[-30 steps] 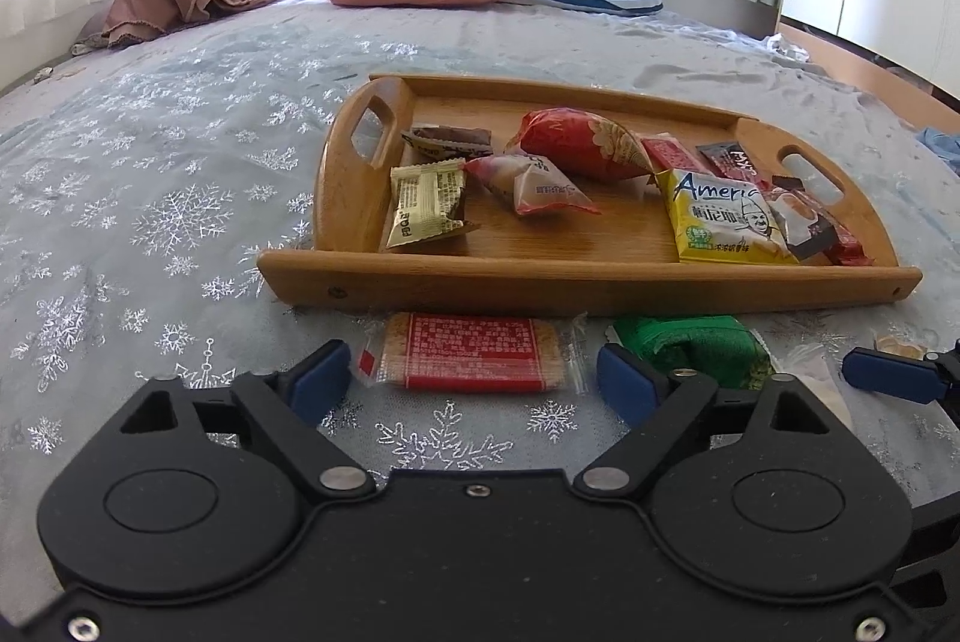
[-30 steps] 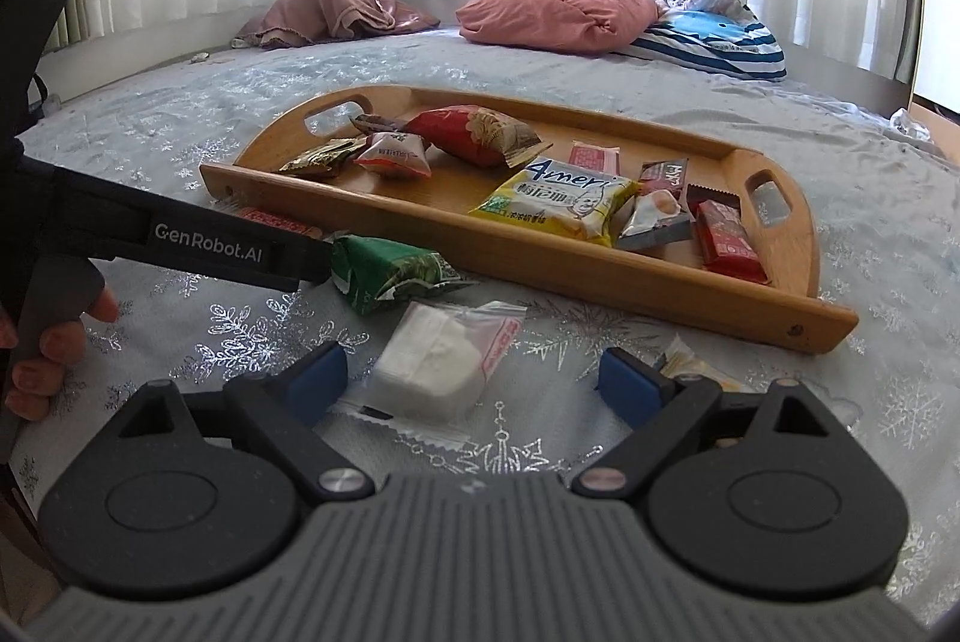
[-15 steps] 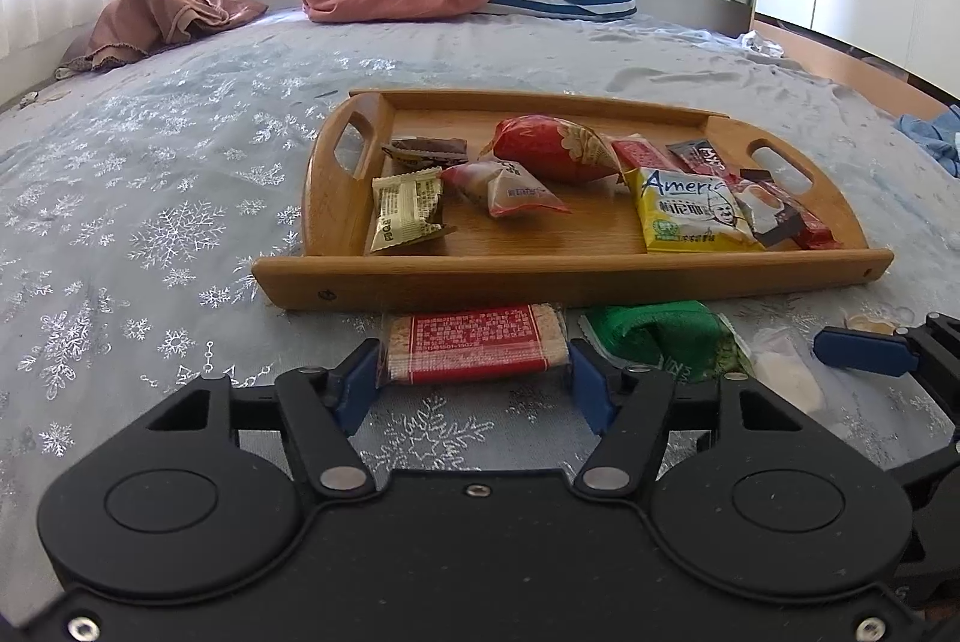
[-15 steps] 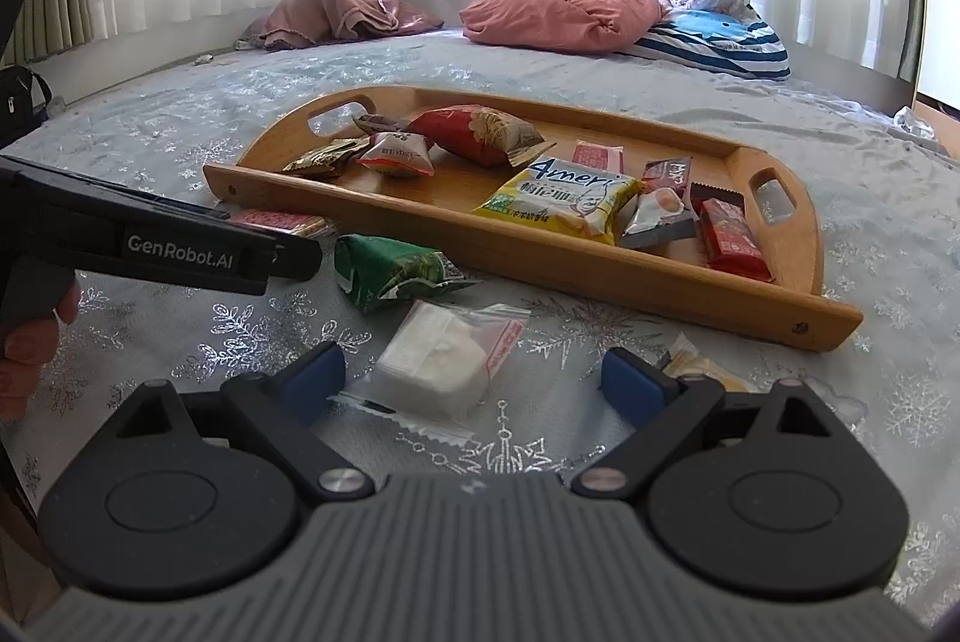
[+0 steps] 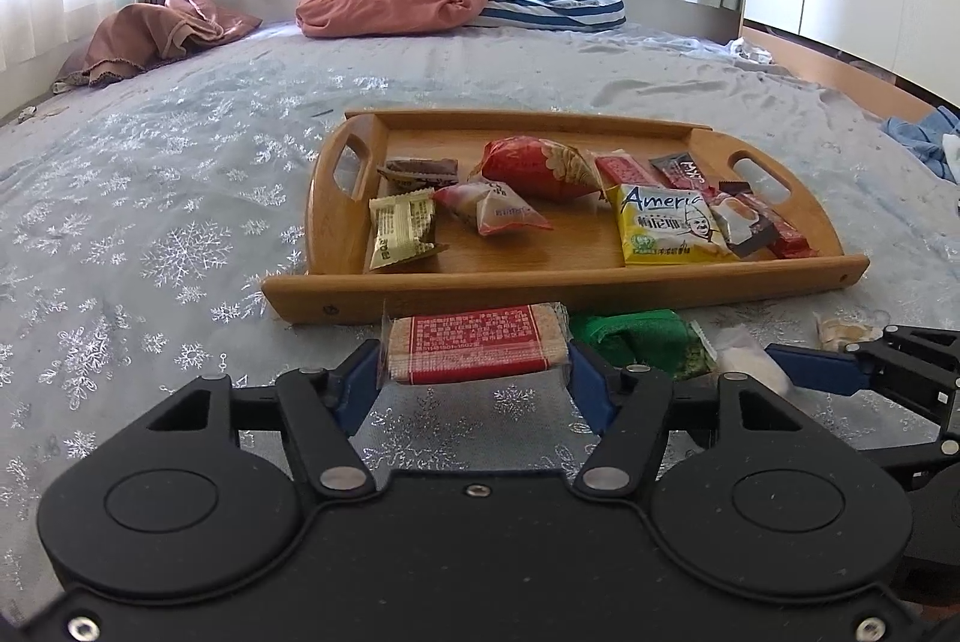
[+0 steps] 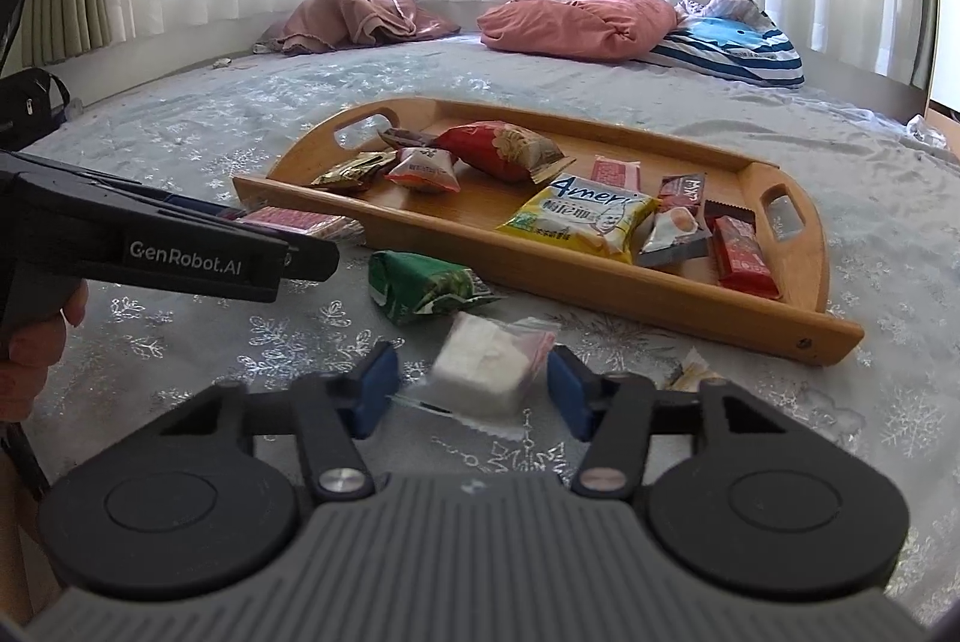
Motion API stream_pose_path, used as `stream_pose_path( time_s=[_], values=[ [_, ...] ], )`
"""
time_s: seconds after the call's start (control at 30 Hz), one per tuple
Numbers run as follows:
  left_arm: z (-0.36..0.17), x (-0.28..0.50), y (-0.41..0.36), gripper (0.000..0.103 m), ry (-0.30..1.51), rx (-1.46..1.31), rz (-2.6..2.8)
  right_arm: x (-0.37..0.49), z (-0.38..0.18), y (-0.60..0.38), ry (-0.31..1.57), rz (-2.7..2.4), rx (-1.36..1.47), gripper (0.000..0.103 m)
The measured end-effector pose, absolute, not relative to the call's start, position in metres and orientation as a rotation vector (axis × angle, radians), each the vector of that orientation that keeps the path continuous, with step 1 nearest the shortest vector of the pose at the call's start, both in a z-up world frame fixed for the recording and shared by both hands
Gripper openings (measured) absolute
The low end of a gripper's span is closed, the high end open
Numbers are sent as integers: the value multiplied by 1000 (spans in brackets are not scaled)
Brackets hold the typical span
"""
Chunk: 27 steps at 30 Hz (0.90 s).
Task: Organize snacks
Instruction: 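Grasp the red-white wafer pack with the left gripper while the right grasps the white square packet, then lift both held packets and carry them over the wooden tray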
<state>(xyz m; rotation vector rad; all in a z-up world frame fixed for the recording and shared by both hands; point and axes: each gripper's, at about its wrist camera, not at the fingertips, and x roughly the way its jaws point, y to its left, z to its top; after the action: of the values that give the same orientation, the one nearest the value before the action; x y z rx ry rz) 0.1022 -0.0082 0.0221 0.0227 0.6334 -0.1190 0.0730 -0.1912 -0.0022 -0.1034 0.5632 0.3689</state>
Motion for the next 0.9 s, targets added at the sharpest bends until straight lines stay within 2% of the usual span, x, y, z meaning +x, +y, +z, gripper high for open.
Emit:
stream_pose_path(
  time_s=[0.03,0.1,0.9],
  values=[
    [23,101,-9,63,632,26,-120,72,-2,-191,561,366,-105,54],
    [24,100,-10,63,630,33,-122,71,-1,-190,559,365,-109,49],
    [52,108,-8,63,583,11,-135,68,31,-206,465,220,-98,47]
  ],
)
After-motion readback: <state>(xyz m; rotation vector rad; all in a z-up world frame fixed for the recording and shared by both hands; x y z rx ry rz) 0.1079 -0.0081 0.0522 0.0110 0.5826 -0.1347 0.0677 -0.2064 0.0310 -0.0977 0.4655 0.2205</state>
